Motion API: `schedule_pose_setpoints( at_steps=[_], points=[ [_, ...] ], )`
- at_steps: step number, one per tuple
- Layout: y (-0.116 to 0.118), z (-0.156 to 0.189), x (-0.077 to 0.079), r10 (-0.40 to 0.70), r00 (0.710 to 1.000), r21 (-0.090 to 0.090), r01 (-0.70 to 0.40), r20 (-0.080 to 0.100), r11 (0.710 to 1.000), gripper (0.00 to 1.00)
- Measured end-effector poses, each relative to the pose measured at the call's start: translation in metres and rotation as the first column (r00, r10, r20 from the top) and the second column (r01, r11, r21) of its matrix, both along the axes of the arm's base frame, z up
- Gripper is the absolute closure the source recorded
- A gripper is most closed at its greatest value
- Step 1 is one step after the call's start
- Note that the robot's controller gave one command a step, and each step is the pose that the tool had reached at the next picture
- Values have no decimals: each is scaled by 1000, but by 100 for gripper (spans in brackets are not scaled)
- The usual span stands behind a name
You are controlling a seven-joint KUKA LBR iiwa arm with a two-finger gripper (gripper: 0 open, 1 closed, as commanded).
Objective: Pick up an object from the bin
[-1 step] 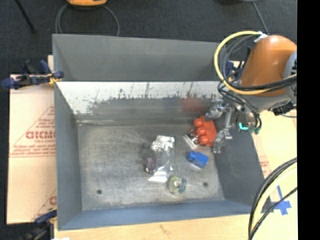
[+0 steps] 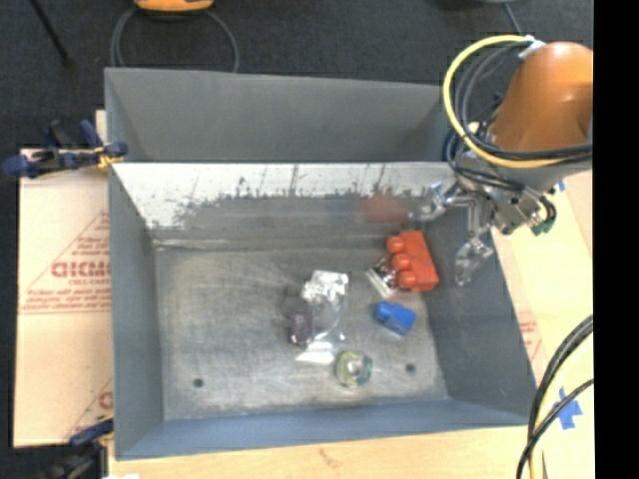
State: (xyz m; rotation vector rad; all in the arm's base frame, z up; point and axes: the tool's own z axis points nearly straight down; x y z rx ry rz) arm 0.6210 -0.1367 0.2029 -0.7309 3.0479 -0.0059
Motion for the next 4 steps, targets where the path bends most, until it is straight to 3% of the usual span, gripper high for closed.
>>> schedule_pose_setpoints(
  at_steps=[1,2,3,4],
  points=[
    [-1,-108,24,179,984,4,-179,-8,984,0],
    [-7,-123,24,359,933,24,-359,12,933,0],
    [-9,-124,23,361,933,20,-361,14,932,100],
    [-7,16,5,523,853,-6,-523,1,853,100]
  ],
)
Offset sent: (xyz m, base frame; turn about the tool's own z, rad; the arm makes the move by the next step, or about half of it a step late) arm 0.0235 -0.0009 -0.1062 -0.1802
